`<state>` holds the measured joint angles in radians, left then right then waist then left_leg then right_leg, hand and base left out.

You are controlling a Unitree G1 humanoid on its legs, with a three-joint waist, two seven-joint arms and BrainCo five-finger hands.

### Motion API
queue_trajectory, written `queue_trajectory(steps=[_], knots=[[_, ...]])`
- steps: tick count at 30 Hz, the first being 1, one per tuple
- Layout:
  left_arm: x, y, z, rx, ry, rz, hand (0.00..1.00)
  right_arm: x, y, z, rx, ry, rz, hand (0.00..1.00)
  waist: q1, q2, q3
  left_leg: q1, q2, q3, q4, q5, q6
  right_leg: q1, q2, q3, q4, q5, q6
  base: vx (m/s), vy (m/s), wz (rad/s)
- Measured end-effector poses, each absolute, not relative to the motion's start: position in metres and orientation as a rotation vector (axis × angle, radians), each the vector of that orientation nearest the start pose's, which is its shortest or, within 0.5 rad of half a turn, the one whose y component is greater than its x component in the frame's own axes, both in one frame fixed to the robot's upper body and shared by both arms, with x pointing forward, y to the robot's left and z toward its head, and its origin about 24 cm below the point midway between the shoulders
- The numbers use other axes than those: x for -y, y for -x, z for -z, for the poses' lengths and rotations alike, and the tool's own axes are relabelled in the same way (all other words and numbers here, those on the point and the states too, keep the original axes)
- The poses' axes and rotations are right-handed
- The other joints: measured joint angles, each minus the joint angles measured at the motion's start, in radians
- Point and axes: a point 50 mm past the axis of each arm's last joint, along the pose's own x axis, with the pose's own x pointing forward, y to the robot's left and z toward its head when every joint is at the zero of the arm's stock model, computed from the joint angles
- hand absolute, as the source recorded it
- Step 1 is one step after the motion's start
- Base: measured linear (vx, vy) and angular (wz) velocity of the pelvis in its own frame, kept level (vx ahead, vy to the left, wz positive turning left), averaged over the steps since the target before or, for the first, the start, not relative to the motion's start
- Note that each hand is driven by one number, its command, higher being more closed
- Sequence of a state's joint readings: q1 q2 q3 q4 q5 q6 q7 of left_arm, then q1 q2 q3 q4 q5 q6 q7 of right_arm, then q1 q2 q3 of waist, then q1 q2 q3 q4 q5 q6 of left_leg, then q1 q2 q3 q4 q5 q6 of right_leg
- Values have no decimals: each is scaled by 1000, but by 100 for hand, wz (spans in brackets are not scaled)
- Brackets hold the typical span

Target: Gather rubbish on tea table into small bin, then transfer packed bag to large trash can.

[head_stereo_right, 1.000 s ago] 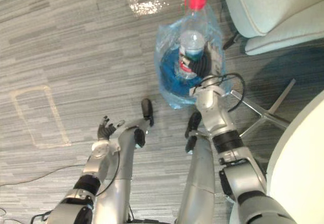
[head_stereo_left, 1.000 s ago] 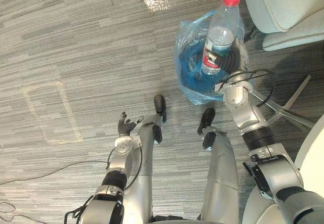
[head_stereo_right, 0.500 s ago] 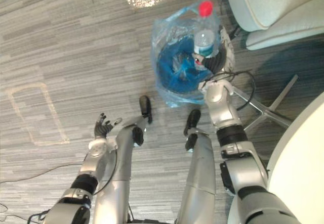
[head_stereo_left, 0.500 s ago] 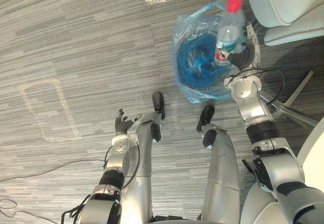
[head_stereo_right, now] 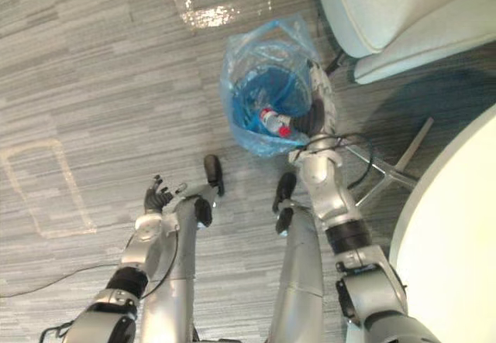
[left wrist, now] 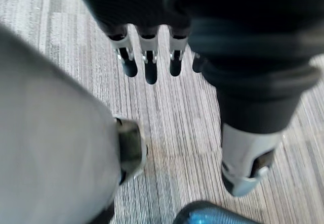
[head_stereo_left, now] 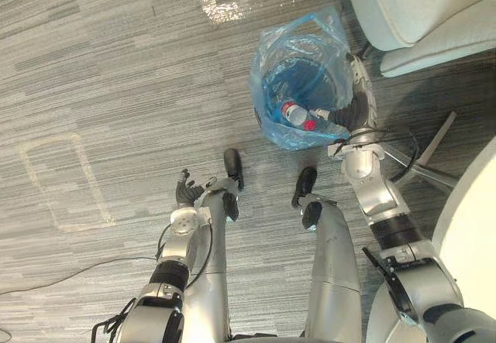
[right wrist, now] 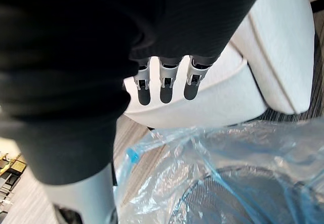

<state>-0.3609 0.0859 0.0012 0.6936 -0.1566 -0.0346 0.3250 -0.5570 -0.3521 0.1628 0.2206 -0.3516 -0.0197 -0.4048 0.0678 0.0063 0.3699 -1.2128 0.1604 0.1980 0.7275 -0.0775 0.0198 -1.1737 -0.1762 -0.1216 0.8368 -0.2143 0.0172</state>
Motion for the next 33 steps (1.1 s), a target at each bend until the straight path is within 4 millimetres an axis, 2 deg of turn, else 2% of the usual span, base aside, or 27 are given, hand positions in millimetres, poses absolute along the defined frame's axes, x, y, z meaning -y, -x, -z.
queue_trajectory(steps=[5, 8, 12, 17, 21, 29, 33], knots=[[-172, -295, 25, -349, -15, -307, 0, 160, -327, -148, 476, 672, 201, 0, -7, -14, -22, 35, 5, 9, -49, 8, -9, 25, 11, 1, -42, 7, -5, -52, -22, -6], [-171, -294, 27, -358, -18, -305, 0, 157, -326, -143, 470, 718, 174, 0, -6, -14, -22, 50, 5, 14, -70, 25, -17, 32, 13, 1, -56, 26, -8, -42, -27, -1], [-168, -291, 33, -382, -37, -291, 0, 152, -328, -136, 457, 770, 150, 0, -4, -14, -22, 86, 3, 18, -92, 34, -10, 65, 13, 0, -76, 30, -7, 0, 0, 0], [-166, -290, 33, -382, -31, -289, 0, 147, -344, -125, 377, 826, 145, 0, 3, -14, -22, 86, 0, 27, -124, 39, -17, 63, 16, 1, -107, 44, -2, -3, 0, -1], [-163, -293, 29, -358, -12, -290, 0, 147, -356, -120, 320, 876, 149, 0, 10, -12, -21, 56, -1, 21, -124, 47, -8, 37, 16, -3, -102, 45, -2, -8, -5, 3], [-161, -310, 12, -287, 42, -302, 0, 151, -379, -119, 222, 960, 180, 0, 17, 0, -14, -36, -15, -8, -87, 48, -14, -52, -1, -15, -35, 13, -3, -26, -15, 13], [-159, -319, -1, -233, 61, -313, 0, 147, -388, -119, 176, 994, 179, 0, 21, 4, 15, -62, -25, -22, -75, 46, -20, -78, -16, -25, 0, -4, -6, -38, -13, 15]])
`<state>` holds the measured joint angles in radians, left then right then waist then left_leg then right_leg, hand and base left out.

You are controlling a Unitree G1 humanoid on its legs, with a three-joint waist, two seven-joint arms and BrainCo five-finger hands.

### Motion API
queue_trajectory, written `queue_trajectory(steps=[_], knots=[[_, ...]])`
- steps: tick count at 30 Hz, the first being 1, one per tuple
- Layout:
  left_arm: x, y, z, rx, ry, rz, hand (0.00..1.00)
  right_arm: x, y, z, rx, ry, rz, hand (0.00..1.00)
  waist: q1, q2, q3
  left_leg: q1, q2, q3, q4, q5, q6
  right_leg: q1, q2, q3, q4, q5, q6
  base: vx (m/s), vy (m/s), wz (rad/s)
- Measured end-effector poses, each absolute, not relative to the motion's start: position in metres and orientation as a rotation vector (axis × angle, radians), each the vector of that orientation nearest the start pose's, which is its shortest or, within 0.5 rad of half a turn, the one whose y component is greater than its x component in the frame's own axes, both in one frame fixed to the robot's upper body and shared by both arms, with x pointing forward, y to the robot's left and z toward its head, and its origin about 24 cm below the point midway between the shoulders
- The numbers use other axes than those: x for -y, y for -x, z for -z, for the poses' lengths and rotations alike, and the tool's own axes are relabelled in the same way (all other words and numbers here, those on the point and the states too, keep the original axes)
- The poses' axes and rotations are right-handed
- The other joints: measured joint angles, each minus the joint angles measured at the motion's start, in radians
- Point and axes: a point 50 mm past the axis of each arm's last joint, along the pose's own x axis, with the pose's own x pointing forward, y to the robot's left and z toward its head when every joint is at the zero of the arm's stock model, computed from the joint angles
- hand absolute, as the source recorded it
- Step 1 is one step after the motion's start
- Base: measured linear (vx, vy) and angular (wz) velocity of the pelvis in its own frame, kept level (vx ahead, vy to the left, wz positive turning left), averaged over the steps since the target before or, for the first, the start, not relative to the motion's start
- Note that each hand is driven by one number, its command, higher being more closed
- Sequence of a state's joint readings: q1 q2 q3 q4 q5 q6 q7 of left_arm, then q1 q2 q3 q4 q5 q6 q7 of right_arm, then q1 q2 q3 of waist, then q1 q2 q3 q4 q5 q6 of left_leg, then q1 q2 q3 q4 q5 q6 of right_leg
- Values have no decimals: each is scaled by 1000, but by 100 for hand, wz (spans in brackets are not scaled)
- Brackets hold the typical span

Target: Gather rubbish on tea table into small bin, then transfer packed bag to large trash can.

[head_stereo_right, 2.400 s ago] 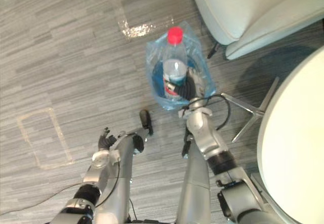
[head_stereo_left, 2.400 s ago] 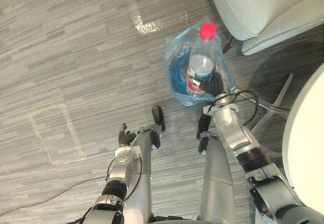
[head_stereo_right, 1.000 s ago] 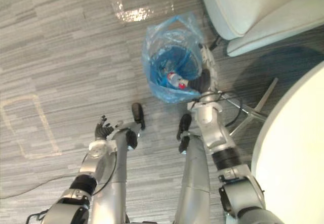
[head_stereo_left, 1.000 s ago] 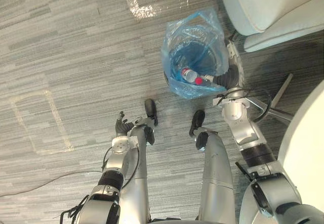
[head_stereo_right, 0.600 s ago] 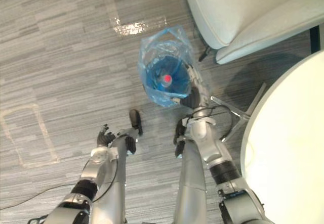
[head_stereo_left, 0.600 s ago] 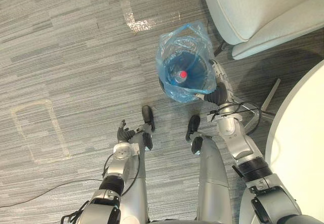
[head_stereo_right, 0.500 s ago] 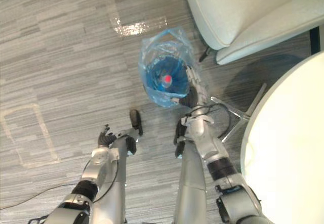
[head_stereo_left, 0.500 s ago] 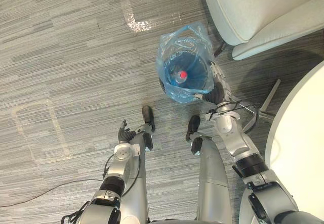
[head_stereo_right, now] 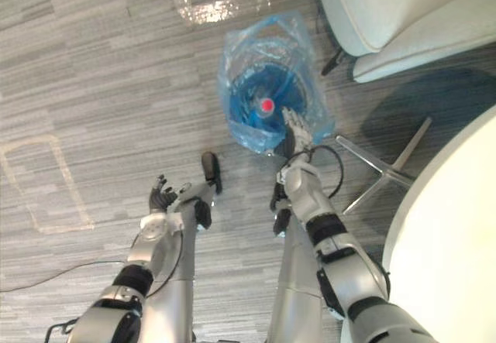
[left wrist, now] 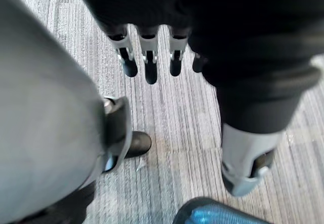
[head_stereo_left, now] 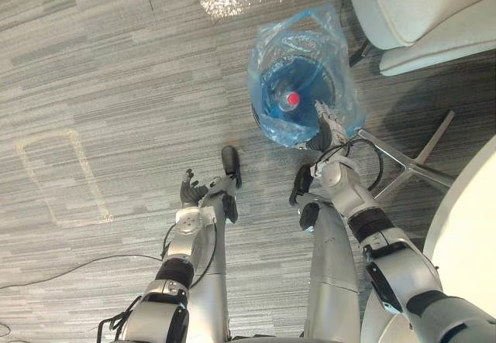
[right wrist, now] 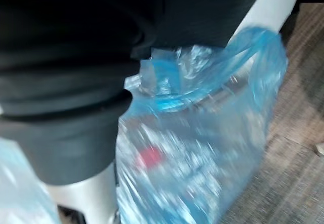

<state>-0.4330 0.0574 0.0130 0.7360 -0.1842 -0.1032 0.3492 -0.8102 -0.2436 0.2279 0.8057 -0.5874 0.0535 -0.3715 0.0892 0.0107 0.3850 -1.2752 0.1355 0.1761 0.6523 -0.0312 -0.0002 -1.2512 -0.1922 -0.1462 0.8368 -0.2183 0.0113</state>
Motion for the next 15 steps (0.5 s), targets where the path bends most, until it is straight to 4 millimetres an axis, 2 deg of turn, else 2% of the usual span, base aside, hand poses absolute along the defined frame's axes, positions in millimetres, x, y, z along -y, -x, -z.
queue_trajectory(steps=[2, 3, 15], knots=[[-158, -321, -5, -218, 74, -313, 0, 145, -390, -119, 165, 999, 174, 0, 2, 0, 0, -15, -4, -5, 0, 4, -3, -16, -3, -1, 8, -4, 0, -27, -11, 11], [-157, -323, -7, -212, 81, -311, 0, 144, -391, -118, 151, 1004, 166, 100, 5, 1, 1, -22, -6, -6, 1, 5, -2, -24, -4, -2, 14, -7, 0, -19, -9, 7], [-151, -324, -11, -188, 100, -300, 0, 129, -394, -111, 128, 1071, 77, 100, 17, 4, 3, -33, -9, -24, 22, 0, -10, -27, -8, -12, 40, -27, -1, -32, -3, 3]])
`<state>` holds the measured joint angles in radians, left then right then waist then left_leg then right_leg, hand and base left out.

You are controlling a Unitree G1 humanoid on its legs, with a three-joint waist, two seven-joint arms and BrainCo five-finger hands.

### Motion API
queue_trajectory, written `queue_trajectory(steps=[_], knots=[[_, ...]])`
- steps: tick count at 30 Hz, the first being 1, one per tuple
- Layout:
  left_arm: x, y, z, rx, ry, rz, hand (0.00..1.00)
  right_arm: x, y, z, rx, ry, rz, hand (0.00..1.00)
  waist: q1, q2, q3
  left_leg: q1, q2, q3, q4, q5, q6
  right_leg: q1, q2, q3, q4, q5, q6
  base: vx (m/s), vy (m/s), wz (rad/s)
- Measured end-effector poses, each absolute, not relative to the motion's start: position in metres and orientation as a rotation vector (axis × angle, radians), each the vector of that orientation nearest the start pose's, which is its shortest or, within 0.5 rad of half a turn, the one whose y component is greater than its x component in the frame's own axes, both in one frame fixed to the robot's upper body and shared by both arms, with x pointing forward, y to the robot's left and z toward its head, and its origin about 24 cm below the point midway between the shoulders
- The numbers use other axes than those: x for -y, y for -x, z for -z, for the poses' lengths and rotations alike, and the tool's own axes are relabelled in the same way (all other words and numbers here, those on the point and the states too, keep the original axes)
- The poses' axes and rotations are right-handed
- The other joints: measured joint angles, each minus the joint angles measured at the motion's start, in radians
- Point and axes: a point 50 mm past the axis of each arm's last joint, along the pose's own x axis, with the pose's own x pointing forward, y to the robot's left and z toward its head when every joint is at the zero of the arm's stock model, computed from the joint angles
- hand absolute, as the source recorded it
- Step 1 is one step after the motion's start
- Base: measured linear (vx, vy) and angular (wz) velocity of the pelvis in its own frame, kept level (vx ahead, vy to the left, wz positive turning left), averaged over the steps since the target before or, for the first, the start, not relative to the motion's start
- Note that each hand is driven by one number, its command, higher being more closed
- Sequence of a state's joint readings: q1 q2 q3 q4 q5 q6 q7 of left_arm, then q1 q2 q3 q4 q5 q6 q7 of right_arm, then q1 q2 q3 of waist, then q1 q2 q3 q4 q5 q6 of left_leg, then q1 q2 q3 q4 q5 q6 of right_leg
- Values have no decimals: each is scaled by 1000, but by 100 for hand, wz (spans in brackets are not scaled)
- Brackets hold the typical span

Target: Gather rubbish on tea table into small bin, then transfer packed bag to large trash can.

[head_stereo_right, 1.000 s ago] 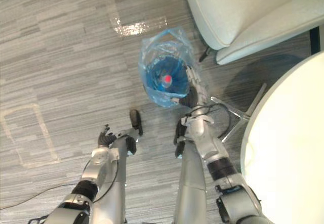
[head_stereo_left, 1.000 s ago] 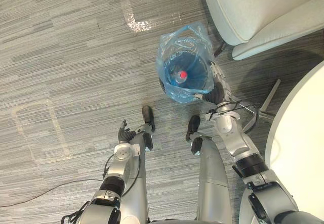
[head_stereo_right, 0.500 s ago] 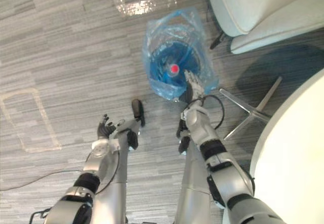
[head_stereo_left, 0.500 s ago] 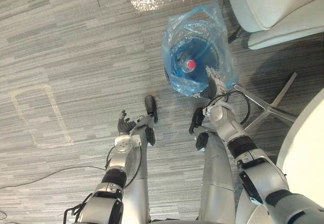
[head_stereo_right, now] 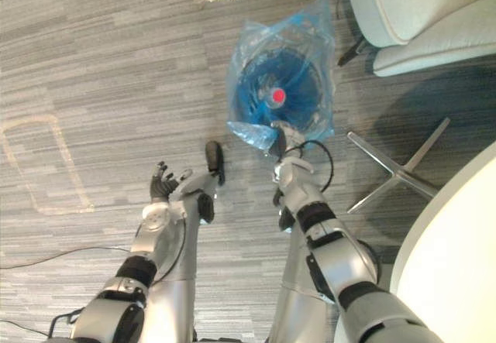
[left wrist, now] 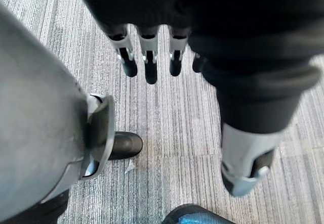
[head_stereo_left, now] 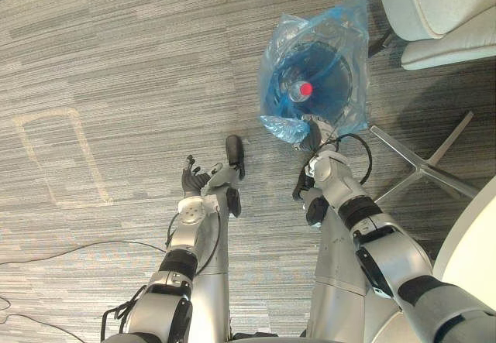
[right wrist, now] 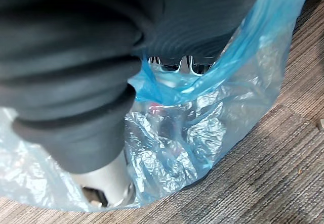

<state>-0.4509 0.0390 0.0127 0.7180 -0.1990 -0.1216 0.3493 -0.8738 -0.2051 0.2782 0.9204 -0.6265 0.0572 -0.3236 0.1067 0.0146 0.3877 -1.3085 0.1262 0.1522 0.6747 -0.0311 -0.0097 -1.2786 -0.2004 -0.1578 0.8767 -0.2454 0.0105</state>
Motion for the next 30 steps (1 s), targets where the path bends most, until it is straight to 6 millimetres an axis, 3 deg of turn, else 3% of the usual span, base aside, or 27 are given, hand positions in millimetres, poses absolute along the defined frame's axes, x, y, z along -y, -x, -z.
queue_trajectory(steps=[11, 14, 19, 23, 30], knots=[[-151, -324, -11, -202, 107, -301, 0, 118, -387, -123, 213, 927, 78, 100, 2, 0, 0, 6, 19, 1, 33, -5, 5, 13, 10, 1, 9, 2, -3, -49, 2, -5], [-149, -323, -7, -226, 106, -299, 0, 118, -384, -118, 203, 890, 70, 100, 2, 0, 0, 28, 21, 1, 33, -5, 5, 34, 12, 0, 8, 3, -4, -63, -7, -2], [-150, -314, 6, -278, 100, -302, 0, 115, -370, -105, 201, 825, 52, 100, 1, -2, 1, 104, 33, 0, 24, -14, -1, 121, 24, -10, -25, 7, -8, -53, -14, -8], [-152, -295, 28, -362, 67, -301, 0, 107, -355, -88, 185, 776, 19, 100, -3, -6, 0, 226, 34, 9, -30, -22, -6, 243, 35, -11, -89, 14, 5, -24, -6, -6], [-154, -259, 63, -496, 6, -281, 0, 99, -319, -44, 80, 722, -66, 100, -18, -20, -5, 483, 18, 29, -126, -18, -9, 499, 33, -20, -192, 23, 3, 58, -17, 2]])
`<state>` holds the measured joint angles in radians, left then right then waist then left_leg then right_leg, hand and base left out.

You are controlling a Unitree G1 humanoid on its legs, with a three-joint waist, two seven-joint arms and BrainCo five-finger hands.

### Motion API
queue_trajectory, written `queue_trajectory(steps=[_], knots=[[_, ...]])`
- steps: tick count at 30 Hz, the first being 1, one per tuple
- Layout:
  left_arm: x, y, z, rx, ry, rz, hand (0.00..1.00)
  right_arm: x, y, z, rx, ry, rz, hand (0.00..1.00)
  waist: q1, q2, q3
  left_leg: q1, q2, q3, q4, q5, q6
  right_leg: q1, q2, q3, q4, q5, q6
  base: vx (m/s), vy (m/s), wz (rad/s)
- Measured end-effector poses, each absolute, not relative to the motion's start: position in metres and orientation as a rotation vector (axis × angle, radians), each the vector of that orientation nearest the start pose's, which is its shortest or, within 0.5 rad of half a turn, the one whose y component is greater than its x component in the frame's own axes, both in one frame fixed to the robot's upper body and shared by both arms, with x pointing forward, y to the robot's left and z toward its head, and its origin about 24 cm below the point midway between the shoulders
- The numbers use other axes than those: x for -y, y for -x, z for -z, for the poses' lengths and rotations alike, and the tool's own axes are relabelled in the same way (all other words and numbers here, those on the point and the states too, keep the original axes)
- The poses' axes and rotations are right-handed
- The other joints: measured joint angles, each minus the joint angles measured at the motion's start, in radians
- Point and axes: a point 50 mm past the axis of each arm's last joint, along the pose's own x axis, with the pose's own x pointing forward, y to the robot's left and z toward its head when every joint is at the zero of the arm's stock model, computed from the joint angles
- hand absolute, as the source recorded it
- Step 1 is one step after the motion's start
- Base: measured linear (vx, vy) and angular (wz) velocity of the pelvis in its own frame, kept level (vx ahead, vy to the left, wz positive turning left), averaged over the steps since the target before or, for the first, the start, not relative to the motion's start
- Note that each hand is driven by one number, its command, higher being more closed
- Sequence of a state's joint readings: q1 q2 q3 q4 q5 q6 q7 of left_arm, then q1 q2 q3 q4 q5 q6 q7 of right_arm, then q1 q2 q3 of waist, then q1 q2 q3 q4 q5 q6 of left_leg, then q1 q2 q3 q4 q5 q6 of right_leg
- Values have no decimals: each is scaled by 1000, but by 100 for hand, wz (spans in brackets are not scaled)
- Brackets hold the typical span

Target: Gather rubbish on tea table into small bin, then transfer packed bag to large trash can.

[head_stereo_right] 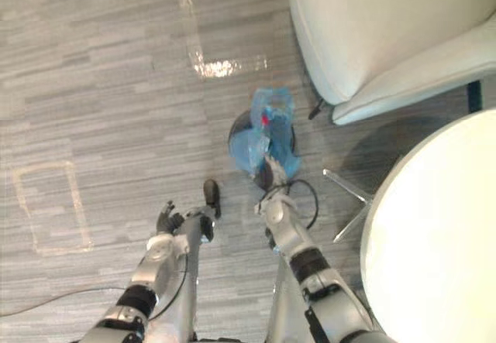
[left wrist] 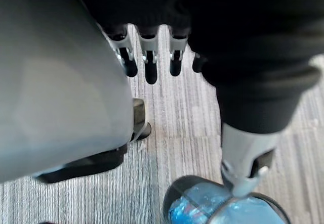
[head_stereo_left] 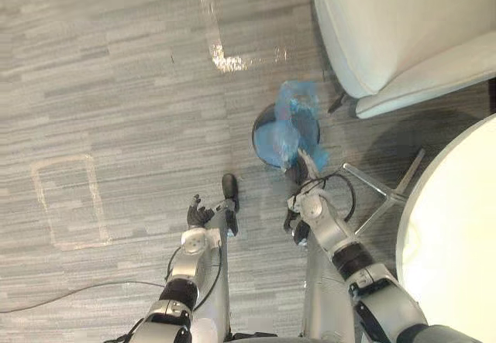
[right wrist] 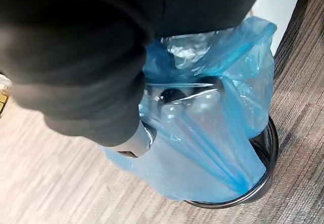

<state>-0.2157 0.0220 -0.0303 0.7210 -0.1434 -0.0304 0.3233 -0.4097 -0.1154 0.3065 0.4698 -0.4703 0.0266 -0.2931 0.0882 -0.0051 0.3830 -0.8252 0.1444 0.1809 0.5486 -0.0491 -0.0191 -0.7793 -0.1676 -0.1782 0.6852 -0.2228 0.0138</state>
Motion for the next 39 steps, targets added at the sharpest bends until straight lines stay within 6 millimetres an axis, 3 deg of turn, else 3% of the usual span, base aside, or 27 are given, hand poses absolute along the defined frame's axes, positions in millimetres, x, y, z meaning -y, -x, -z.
queue_trajectory(steps=[7, 12, 19, 23, 28, 39], knots=[[-160, -225, 91, -629, -54, -280, 0, 86, -285, -21, 34, 659, -147, 100, -29, -71, -60, 254, -10, 16, -124, -1, -10, 252, 14, -10, -136, 8, 9, 86, -20, -2], [-156, -202, 108, -716, -130, -215, 0, 85, -263, -13, 18, 617, -176, 100, -32, -72, -127, 389, -12, 41, -234, 12, -19, 385, 39, 1, -274, 48, 20, 107, 11, -14], [-163, -180, 123, -799, -189, -190, 0, 94, -259, -10, 20, 637, -222, 100, -38, -54, -222, 548, -35, 55, -413, 73, -27, 555, 68, 16, -497, 138, 38, 137, 16, -9], [-174, -179, 118, -763, -241, -178, 0, 102, -257, -6, 2, 668, -266, 100, -40, -47, -247, 633, -53, 56, -483, 95, -26, 644, 76, 22, -581, 171, 45, 46, 38, -1], [-174, -190, 95, -623, -283, -106, 0, 108, -252, -7, 23, 704, -359, 100, -41, -38, -280, 703, -68, 55, -569, 135, -25, 679, 76, 29, -610, 182, 46, -20, 17, -1], [-166, -207, 47, -352, -373, 88, 0, 124, -244, -45, 200, 767, -492, 100, -58, -25, -322, 769, -94, 35, -659, 161, -28, 711, 65, 64, -658, 211, 63, -24, 42, -8]])
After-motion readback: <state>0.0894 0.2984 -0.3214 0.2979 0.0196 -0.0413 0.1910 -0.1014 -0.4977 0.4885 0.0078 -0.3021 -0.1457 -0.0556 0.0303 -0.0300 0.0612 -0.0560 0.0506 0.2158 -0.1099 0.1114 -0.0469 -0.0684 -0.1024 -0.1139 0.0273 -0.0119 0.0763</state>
